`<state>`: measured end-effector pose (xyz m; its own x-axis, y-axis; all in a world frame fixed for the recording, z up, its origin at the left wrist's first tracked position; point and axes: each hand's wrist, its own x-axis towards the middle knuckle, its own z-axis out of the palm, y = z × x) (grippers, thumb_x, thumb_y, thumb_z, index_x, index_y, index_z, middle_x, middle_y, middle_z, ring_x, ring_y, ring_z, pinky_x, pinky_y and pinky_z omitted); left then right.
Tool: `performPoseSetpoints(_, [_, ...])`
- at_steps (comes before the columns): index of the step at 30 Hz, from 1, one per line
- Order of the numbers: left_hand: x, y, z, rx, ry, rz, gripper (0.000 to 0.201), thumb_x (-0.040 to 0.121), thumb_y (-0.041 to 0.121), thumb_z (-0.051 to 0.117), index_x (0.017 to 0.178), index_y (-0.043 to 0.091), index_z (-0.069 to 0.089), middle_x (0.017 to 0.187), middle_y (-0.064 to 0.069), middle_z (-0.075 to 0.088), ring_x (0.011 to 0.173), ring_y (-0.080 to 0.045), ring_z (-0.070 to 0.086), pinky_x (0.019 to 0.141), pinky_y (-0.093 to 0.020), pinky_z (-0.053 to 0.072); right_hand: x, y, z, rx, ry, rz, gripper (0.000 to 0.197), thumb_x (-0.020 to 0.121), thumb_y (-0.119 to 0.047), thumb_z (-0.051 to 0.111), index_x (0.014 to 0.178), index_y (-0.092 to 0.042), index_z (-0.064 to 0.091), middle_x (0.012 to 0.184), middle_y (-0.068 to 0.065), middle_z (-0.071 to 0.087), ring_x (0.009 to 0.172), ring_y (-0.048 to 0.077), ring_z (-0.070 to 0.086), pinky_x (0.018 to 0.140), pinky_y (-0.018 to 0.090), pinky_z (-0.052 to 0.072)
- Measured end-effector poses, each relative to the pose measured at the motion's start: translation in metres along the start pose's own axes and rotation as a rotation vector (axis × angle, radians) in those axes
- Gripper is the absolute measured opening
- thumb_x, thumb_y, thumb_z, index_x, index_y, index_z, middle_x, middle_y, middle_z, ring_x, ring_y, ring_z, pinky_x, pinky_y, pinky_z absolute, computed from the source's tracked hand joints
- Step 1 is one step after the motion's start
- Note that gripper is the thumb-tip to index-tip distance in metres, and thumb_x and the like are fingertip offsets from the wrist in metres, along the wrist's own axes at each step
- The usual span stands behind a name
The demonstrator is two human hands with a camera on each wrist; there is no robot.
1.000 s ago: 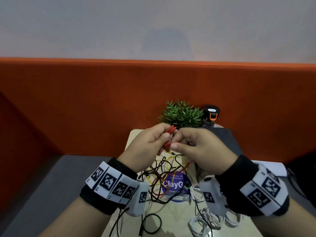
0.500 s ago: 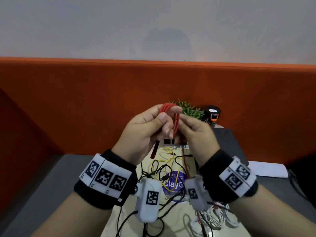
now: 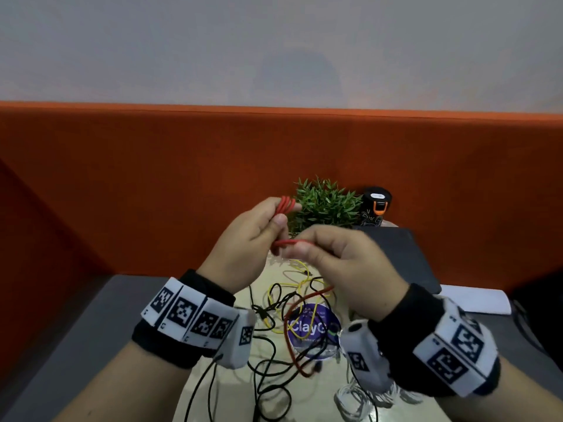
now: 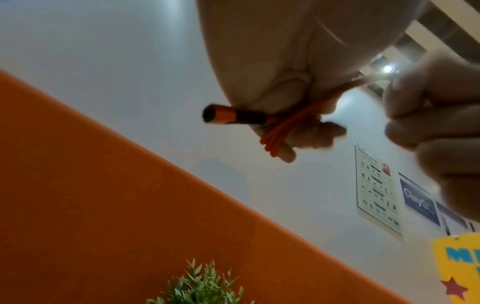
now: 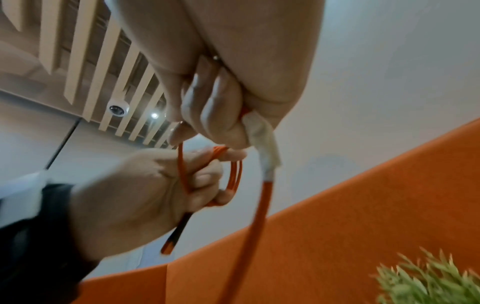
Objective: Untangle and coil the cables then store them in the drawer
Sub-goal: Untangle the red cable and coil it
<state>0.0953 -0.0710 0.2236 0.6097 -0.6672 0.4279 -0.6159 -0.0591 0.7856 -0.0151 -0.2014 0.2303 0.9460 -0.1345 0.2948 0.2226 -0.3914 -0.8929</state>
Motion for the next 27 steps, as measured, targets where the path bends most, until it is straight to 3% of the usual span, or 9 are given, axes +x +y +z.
performPoseSetpoints(4, [-0.008,0.008,0.009,-0.224,-0.111,-0.012,0.034,0.093,0.051,0.042,0.090,0.023,0.061,0.063,0.011,0.048,0.057,-0.007,0.044,0.051,-0.024,0.035,0.010,-0.005,-0.021,-0.013,0.146,-0.088,0.011,0.085,-0.029,0.066,0.076,-0.023,0.069,0.072,0.003,0.066,0.067,0.022,0.059,0.062,0.034,0.049])
performPoseSetpoints(9, [-0.010,0.021,0.011,-0.432,-0.234,-0.028,0.028,0.091,0.022,0.047,0.105,0.002,0.061,0.062,0.002,0.046,0.054,-0.009,0.039,0.053,-0.020,0.035,0.015,-0.014,-0.030,0.176,0.278,-0.166,0.004,0.076,-0.017,0.071,0.078,-0.013,0.071,0.065,-0.003,0.066,0.057,0.005,0.059,0.054,0.014,0.046])
performPoseSetpoints(12, [-0.009,0.028,0.013,-0.653,-0.204,0.022,0.026,0.096,0.021,0.045,0.111,0.006,0.061,0.058,0.006,0.042,0.052,-0.017,0.036,0.068,-0.025,0.043,0.018,-0.005,-0.023,0.233,0.313,-0.103,0.014,0.086,-0.018,0.062,0.090,-0.022,0.074,0.059,-0.009,0.061,0.050,0.009,0.048,0.046,0.019,0.037])
performPoseSetpoints(14, [-0.006,0.032,0.015,-0.740,-0.157,0.044,0.030,0.096,0.021,0.044,0.117,0.004,0.057,0.062,0.003,0.045,0.053,-0.018,0.039,0.075,-0.026,0.045,0.018,0.005,-0.011,0.293,0.305,-0.010,0.022,0.092,-0.016,0.055,0.092,-0.028,0.074,0.062,0.000,0.060,0.050,0.021,0.045,0.048,0.025,0.038])
performPoseSetpoints(18, [-0.005,0.032,0.016,-0.819,-0.085,0.025,0.035,0.094,0.015,0.037,0.124,0.005,0.050,0.071,-0.002,0.053,0.061,-0.017,0.050,0.068,-0.041,0.043,0.008,0.014,0.014,0.439,0.131,0.163,0.036,0.101,-0.016,0.040,0.085,-0.033,0.067,0.060,0.005,0.053,0.036,0.015,0.039,0.035,0.020,0.032])
performPoseSetpoints(20, [-0.004,0.030,0.016,-0.816,-0.031,0.026,0.034,0.094,0.013,0.037,0.125,0.006,0.050,0.073,-0.002,0.057,0.067,-0.018,0.056,0.078,-0.041,0.048,0.001,0.014,0.020,0.442,0.049,0.212,0.034,0.100,-0.027,0.040,0.076,-0.036,0.063,0.059,0.007,0.051,0.034,0.013,0.035,0.033,0.017,0.027])
performPoseSetpoints(23, [-0.003,0.028,0.015,-0.734,0.013,0.036,0.034,0.095,0.010,0.037,0.127,0.006,0.049,0.076,-0.002,0.061,0.073,-0.018,0.061,0.096,-0.033,0.046,-0.003,0.012,0.023,0.309,0.007,0.247,0.017,0.100,-0.019,0.044,0.097,-0.027,0.059,0.049,0.003,0.043,0.034,0.010,0.034,0.036,0.021,0.027])
performPoseSetpoints(25, [-0.002,0.027,0.015,-0.638,0.030,0.027,0.035,0.094,0.011,0.039,0.128,0.009,0.048,0.078,-0.001,0.064,0.077,-0.017,0.064,0.091,-0.029,0.049,-0.004,0.015,0.023,0.170,-0.046,0.222,0.029,0.098,-0.010,0.048,0.123,-0.023,0.051,0.044,-0.007,0.043,0.040,0.009,0.036,0.044,0.027,0.032])
performPoseSetpoints(27, [-0.001,0.025,0.014,-0.499,0.042,0.022,0.035,0.094,0.014,0.041,0.128,0.015,0.049,0.082,-0.001,0.066,0.083,-0.017,0.067,0.086,-0.036,0.049,-0.006,0.012,0.022,0.038,-0.133,0.194,0.038,0.096,-0.011,0.050,0.132,-0.022,0.047,0.044,-0.006,0.049,0.044,0.009,0.043,0.053,0.029,0.038])
